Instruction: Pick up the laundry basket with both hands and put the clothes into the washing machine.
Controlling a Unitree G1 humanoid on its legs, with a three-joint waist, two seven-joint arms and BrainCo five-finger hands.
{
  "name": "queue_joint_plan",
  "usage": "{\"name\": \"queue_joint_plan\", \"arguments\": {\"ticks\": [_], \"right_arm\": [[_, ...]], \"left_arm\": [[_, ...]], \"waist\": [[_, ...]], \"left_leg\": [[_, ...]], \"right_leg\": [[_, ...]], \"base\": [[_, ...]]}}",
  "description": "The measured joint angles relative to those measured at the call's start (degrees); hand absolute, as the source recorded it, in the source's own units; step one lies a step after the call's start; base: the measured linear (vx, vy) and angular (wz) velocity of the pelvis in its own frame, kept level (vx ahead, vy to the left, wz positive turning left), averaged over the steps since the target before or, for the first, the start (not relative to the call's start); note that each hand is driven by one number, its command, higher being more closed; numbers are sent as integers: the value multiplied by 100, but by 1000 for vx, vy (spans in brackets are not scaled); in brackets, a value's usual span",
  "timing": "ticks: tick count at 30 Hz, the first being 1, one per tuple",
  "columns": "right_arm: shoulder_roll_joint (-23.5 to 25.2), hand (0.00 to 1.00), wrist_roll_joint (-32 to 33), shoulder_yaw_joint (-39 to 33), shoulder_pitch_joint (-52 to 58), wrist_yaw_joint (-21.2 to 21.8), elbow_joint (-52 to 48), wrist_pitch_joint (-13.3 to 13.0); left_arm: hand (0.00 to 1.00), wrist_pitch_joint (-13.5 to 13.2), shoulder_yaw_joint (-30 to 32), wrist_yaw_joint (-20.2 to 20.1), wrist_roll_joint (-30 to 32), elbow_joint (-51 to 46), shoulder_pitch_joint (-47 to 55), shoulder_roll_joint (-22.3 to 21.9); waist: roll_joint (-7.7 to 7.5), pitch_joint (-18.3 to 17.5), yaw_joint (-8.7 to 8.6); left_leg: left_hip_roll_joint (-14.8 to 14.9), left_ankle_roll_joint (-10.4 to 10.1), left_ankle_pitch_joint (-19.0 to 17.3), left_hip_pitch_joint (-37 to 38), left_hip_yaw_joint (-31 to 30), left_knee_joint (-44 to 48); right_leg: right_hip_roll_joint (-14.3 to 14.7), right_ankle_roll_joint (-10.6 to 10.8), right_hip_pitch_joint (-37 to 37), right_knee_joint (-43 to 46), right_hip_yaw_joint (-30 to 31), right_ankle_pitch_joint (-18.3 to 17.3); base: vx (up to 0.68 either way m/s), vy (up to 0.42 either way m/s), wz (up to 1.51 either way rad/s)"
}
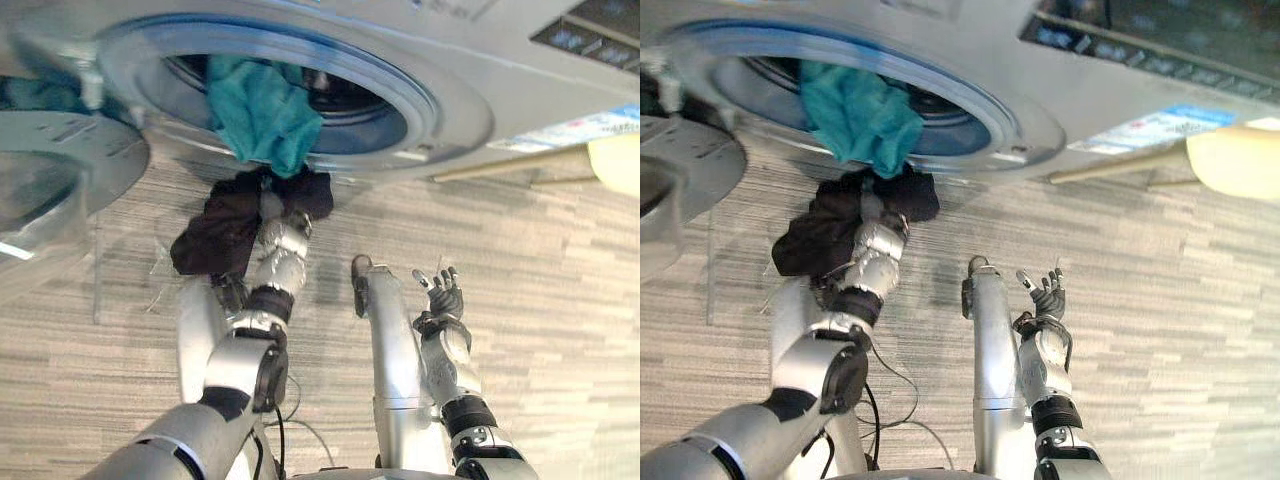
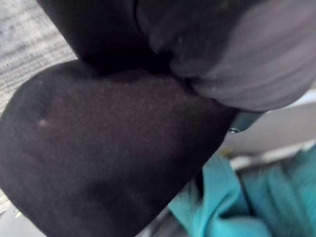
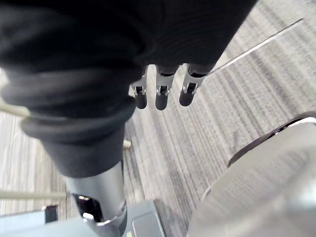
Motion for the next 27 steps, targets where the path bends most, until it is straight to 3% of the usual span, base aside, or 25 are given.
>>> {"name": "queue_joint_plan", "arguments": {"ticks": [3, 7, 14, 17, 18, 21, 23, 27], "right_arm": [[86, 0, -2, -298, 120, 131, -91, 0], [213, 0, -2, -868, 162, 382, 37, -30], [213, 0, 215, -1129, 867, 635, -172, -38], [191, 0, 341, -1392, 1295, 749, -548, -54], [166, 0, 435, -1535, 1423, 760, -693, -94], [41, 0, 526, -1636, 1606, 844, -813, -138], [71, 0, 638, -1641, 1617, 852, -929, -179], [259, 0, 683, -1560, 1599, 842, -940, -264]], "left_arm": [[100, 118, 302, 124, -279, 156, -494, 272], [100, 534, 358, 450, -390, 154, -788, 504], [100, 622, -1070, 1303, -446, 152, -880, 947], [100, 883, -1786, 1713, 200, 130, -880, 1367], [100, 949, -2064, 1911, 509, 79, -878, 1483], [100, 1091, -2296, 2118, 936, -120, -876, 1584], [100, 1199, -2131, 2140, 1156, -714, -557, 1745], [100, 1181, -1475, 2077, 1459, -2258, 302, 1871]], "waist": [[-16, 5, -81], [-13, 5, -73], [-1, 11, 90], [35, 35, 175], [108, 83, 219], [156, 114, 288], [247, 171, 270], [251, 284, 89]], "left_leg": [[248, 75, -168, -67, 228, 78], [272, 62, -208, -157, 294, 59], [167, 65, -206, -292, 302, 95], [160, 52, -200, -427, 244, 187], [149, 40, -193, -503, 167, 238], [54, 4, -173, -630, 109, 264], [41, -65, -132, -761, -74, 329], [-49, -142, -43, -929, -274, 354]], "right_leg": [[203, 144, -134, -207, 242, 169], [187, 118, -246, -328, 282, 250], [86, 63, -536, -121, 285, 253], [91, 28, -733, 62, 253, 235], [89, 16, -785, 119, 203, 229], [73, 4, -934, 223, 197, 223], [67, -50, -979, 301, 54, 220], [-52, -200, -1071, 432, -164, 170]], "base": [[-16, 71, -53], [-17, 46, -13], [-15, 6, 5], [0, 0, 0], [-26, -12, 3], [-29, -9, 10], [-19, -6, 2], [6, -14, 13]]}}
